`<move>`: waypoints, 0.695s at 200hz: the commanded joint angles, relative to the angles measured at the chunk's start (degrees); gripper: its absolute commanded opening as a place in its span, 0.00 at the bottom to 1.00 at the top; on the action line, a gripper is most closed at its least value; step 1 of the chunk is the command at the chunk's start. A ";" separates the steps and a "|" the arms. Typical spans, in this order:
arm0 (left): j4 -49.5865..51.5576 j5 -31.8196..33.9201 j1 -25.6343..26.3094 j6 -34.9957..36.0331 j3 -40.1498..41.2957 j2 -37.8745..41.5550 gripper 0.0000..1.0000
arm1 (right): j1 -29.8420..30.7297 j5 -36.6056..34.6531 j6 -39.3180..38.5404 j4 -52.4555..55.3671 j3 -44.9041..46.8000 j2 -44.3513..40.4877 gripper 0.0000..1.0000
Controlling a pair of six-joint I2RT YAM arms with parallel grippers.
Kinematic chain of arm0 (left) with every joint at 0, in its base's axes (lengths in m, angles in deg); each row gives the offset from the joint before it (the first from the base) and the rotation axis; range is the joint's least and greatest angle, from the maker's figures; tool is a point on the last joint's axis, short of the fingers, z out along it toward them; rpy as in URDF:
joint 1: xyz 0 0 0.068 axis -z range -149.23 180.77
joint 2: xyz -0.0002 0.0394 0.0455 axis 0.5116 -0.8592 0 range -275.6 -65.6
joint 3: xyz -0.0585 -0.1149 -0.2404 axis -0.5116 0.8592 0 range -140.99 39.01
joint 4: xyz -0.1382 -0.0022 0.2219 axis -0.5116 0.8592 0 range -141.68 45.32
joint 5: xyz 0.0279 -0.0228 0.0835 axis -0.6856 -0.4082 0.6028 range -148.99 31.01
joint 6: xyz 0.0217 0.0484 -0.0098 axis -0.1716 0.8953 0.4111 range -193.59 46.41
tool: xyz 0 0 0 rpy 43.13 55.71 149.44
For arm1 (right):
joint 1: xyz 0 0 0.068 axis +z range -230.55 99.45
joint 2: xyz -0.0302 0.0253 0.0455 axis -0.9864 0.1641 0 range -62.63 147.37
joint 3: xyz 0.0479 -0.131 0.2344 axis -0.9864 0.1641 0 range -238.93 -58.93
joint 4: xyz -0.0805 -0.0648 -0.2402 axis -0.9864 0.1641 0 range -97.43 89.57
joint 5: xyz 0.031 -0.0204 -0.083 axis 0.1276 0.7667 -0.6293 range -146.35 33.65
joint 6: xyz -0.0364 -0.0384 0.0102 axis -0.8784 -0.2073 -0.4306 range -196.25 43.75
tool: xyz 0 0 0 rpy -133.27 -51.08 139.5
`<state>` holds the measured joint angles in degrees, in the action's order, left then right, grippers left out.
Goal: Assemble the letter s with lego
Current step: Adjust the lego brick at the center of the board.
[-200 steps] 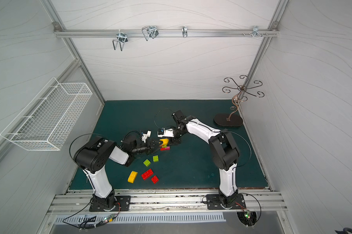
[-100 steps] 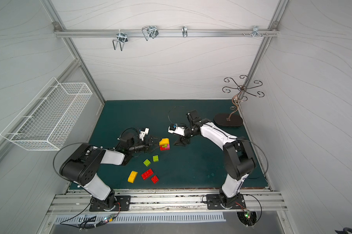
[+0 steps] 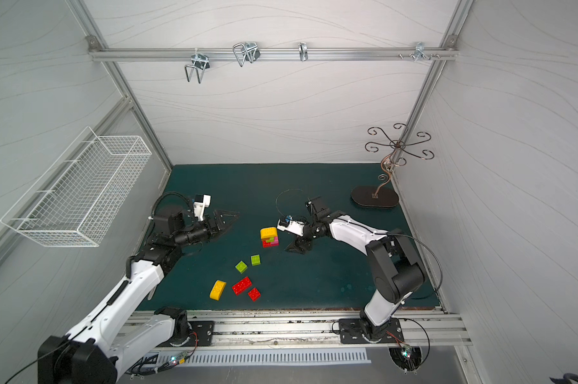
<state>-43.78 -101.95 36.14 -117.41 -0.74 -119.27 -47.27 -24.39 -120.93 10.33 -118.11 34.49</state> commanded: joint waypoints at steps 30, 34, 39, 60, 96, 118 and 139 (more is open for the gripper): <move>16.77 -1.77 -4.62 8.45 -5.85 1.38 0.99 | 1.97 -3.11 -4.89 2.93 -7.29 7.05 0.80; 16.87 -1.77 -4.58 8.48 -5.95 1.30 0.99 | 2.12 -3.17 -5.19 3.27 -7.85 7.59 0.81; 16.88 -1.78 -4.58 8.48 -6.00 1.22 0.99 | 2.23 -3.35 -5.65 3.82 -8.63 8.19 0.81; 17.09 -1.71 -4.82 8.64 -6.29 0.86 0.99 | 2.90 -4.20 -7.09 5.79 -11.76 11.10 0.82; 18.79 -1.25 -5.01 9.87 -7.34 0.92 0.99 | 4.26 -4.39 -8.40 8.46 -16.36 15.15 0.83; 19.90 -0.99 -5.12 10.54 -8.07 1.02 0.99 | 5.62 -4.42 -8.59 10.33 -18.24 17.40 0.83; 21.13 -0.76 -5.36 11.27 -8.58 1.16 0.99 | 6.74 -4.59 -8.21 11.40 -18.82 18.28 0.82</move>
<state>-24.02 -102.62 31.33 -108.73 -6.18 -118.46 -41.96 -29.26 -128.65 17.32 -135.88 51.28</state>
